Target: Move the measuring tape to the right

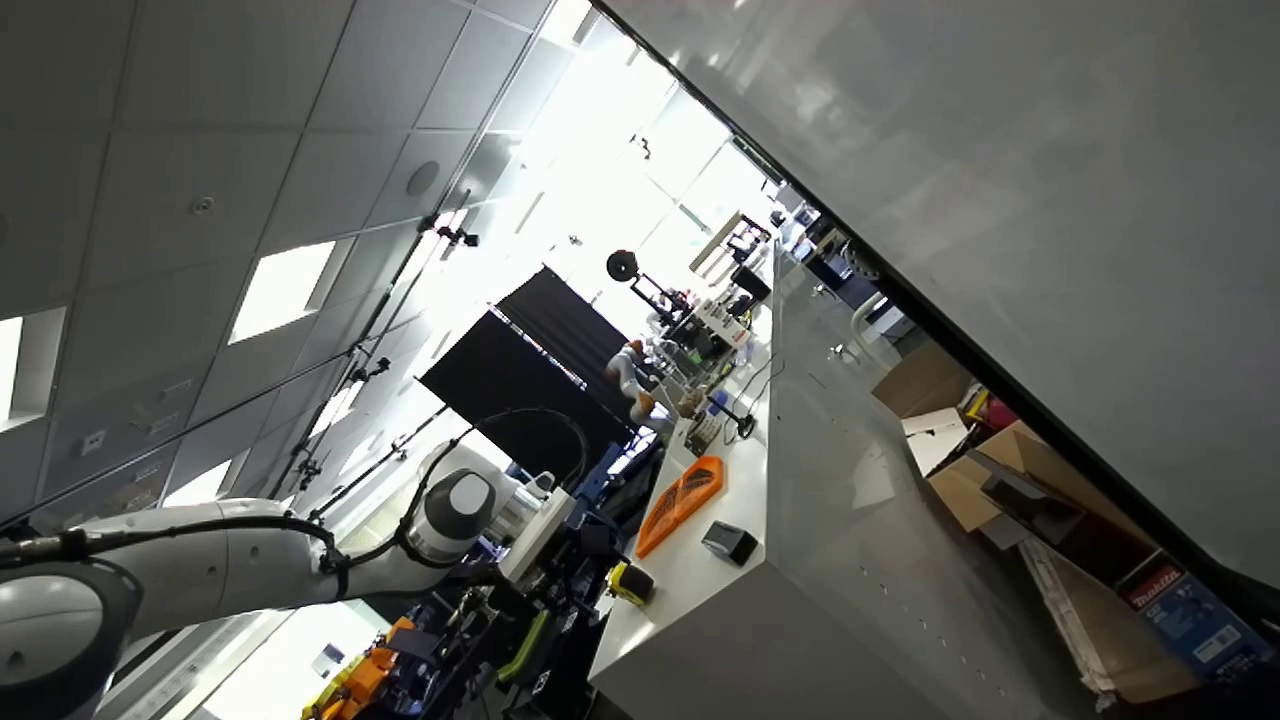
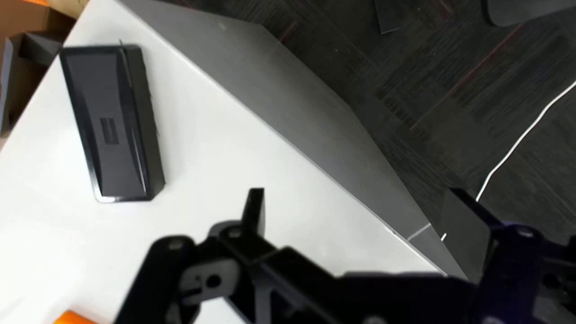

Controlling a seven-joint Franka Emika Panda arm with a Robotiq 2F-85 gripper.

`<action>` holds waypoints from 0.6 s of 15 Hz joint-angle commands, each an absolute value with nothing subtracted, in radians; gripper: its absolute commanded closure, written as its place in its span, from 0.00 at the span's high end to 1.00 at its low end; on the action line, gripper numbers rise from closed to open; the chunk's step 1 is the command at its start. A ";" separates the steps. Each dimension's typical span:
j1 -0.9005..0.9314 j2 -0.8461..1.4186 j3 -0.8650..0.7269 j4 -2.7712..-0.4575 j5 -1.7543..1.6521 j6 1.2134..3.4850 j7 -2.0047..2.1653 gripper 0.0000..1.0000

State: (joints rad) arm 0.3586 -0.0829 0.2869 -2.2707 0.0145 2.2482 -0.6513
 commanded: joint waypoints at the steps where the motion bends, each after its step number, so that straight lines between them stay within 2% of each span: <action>1: 0.369 -0.007 0.313 -2.235 -0.004 2.365 -0.741 1.00; 9: 0.367 0.072 0.367 -2.220 0.004 2.585 -0.819 1.00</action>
State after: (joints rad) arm 0.3760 0.0384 0.3579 -2.2496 0.0076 2.5491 -0.7762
